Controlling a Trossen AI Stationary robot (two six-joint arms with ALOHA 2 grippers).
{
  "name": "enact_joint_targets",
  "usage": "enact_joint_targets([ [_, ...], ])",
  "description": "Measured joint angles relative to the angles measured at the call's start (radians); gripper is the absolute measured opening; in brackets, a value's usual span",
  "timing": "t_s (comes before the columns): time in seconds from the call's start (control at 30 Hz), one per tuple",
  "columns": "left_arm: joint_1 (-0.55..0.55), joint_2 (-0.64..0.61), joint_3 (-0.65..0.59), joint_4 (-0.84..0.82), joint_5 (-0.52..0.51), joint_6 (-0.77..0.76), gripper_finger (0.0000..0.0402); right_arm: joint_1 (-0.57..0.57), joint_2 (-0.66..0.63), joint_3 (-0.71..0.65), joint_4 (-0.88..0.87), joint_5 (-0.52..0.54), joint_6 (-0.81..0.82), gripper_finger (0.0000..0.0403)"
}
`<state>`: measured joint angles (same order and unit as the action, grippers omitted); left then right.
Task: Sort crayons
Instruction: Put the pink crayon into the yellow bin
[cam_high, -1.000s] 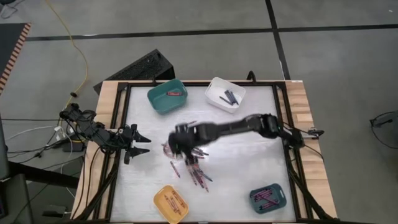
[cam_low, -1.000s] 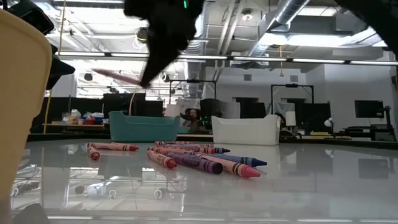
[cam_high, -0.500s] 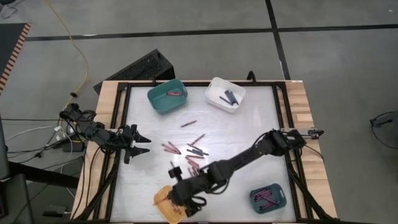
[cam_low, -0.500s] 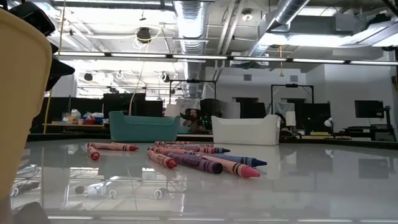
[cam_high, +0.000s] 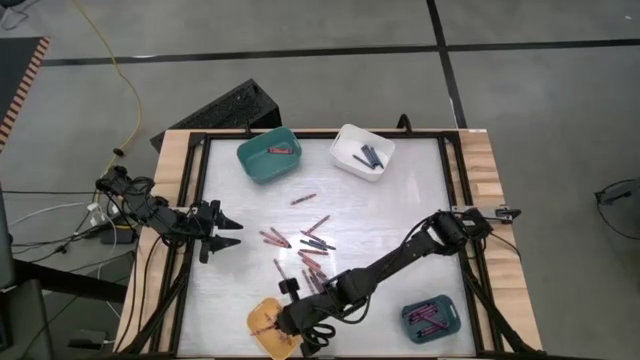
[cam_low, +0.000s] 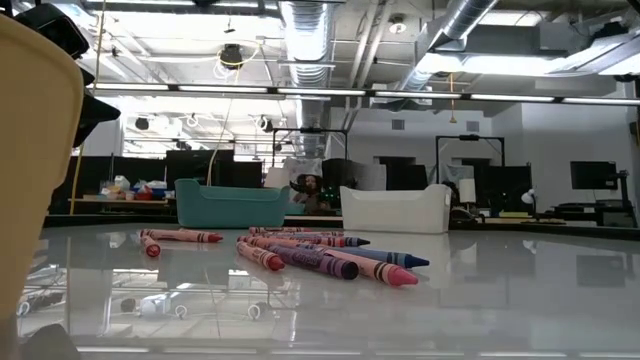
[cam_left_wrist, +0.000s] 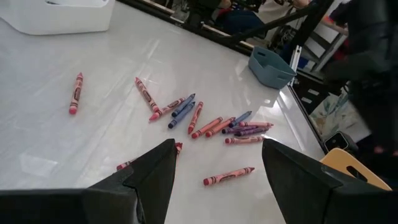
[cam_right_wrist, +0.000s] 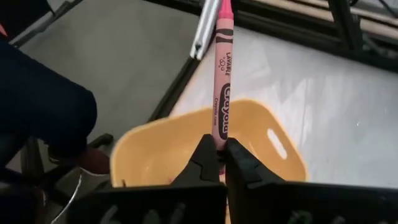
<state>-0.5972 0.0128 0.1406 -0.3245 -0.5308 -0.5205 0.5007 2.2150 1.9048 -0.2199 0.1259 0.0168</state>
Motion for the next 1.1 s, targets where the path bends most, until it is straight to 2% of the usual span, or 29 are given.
enact_joint_targets([
  [0.17, 0.0, 0.0, 0.0, 0.0, 0.0, 0.0, 0.0228, -0.005, 0.0, -0.043, 0.022, -0.002, 0.062, 0.0006],
  [0.5, 0.0, 0.0, 0.0, 0.0, -0.005, -0.004, 0.0228, -0.017, -0.001, -0.126, 0.073, -0.078, 0.162, 0.0009],
  [0.83, 0.0, 0.0, 0.0, 0.0, -0.006, -0.004, 0.0228, -0.019, -0.001, -0.158, 0.127, -0.104, 0.175, 0.0076],
  [1.1, 0.0, 0.0, 0.0, 0.0, -0.006, -0.008, 0.0228, -0.036, -0.042, -0.158, 0.097, -0.104, 0.081, 0.0087],
])
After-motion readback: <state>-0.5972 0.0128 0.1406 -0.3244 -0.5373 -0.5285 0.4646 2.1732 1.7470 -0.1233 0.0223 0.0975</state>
